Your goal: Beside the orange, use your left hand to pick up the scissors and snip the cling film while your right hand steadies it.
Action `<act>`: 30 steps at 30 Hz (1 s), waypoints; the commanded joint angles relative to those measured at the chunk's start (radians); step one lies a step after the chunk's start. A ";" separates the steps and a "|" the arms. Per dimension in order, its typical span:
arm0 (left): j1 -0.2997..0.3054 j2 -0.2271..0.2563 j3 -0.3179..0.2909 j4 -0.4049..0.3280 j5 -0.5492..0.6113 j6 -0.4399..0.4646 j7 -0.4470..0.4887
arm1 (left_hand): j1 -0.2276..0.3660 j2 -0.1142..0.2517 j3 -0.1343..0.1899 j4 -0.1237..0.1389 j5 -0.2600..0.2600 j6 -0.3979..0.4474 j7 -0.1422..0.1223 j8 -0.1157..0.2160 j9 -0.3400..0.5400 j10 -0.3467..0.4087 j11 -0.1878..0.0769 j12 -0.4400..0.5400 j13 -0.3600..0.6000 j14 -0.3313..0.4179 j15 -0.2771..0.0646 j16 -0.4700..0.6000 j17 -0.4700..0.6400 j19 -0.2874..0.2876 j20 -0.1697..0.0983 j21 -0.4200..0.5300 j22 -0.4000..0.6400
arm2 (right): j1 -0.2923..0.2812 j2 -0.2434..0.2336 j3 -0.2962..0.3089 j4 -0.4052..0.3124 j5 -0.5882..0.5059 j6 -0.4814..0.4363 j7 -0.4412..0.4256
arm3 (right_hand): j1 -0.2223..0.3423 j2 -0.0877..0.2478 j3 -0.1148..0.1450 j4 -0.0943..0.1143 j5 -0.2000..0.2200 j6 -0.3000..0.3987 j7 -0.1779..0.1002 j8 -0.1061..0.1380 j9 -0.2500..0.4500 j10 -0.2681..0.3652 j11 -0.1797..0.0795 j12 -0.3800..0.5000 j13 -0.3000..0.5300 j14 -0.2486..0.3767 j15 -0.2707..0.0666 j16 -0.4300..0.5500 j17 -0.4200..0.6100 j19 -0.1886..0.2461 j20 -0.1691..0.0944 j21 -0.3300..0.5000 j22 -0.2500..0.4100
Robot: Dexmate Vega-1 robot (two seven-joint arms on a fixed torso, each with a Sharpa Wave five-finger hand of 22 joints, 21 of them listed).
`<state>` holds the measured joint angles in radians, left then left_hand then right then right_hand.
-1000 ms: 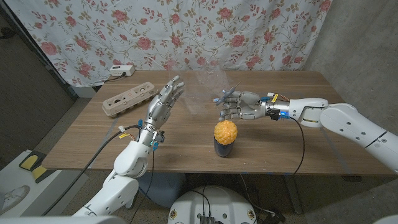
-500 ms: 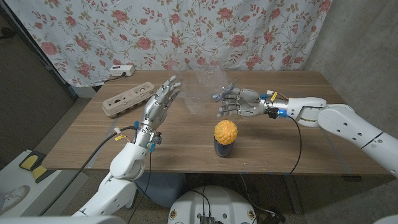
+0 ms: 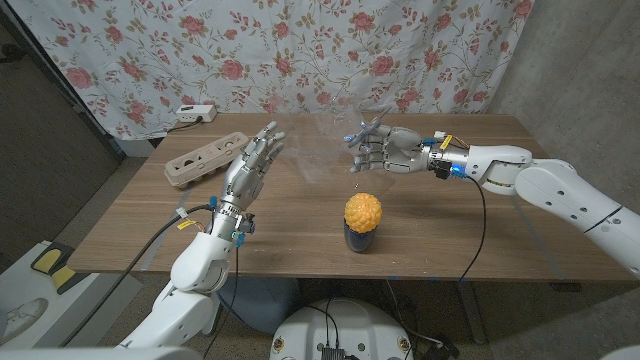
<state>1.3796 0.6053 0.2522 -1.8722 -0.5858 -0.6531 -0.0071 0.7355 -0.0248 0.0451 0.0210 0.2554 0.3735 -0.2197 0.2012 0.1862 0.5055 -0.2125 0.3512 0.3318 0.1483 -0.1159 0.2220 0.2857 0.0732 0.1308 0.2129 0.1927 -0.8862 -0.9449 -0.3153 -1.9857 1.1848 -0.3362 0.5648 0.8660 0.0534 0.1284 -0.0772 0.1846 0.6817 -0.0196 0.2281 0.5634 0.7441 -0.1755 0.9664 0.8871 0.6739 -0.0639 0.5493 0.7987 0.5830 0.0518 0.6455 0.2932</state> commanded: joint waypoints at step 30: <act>-0.072 0.003 0.034 0.047 -0.049 0.040 -0.064 | -0.005 0.014 -0.008 0.005 0.014 0.017 0.000 0.006 0.002 0.012 -0.001 -0.014 0.003 0.001 0.005 0.006 -0.006 0.004 0.008 0.005 0.002 | -0.325 -0.141 0.272 -0.189 0.056 0.106 -0.054 | -0.010 0.003 -0.007 -0.030 0.001 0.190 -0.073 0.502 0.526 0.205 -0.006 0.363 0.350 0.205 -0.158 -0.042 0.137 0.043 -0.020 0.143 -0.050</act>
<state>1.3292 0.6089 0.2752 -1.8417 -0.6199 -0.6240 -0.0513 0.7277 -0.0171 0.0410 0.0251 0.2631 0.3825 -0.2181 0.2011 0.1862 0.5055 -0.2125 0.3397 0.3317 0.1482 -0.1160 0.2218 0.2784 0.0768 0.1342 0.2130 0.1927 -1.1534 -1.0676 -0.0971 -2.1560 1.2279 -0.2326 0.5155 0.9047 0.0678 0.1388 -0.1263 0.1846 0.8737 -0.0806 0.6477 0.9881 0.9427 -0.1846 1.2845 1.2262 0.8475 -0.1038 0.5132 0.9162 0.6160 0.0335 0.7699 0.2472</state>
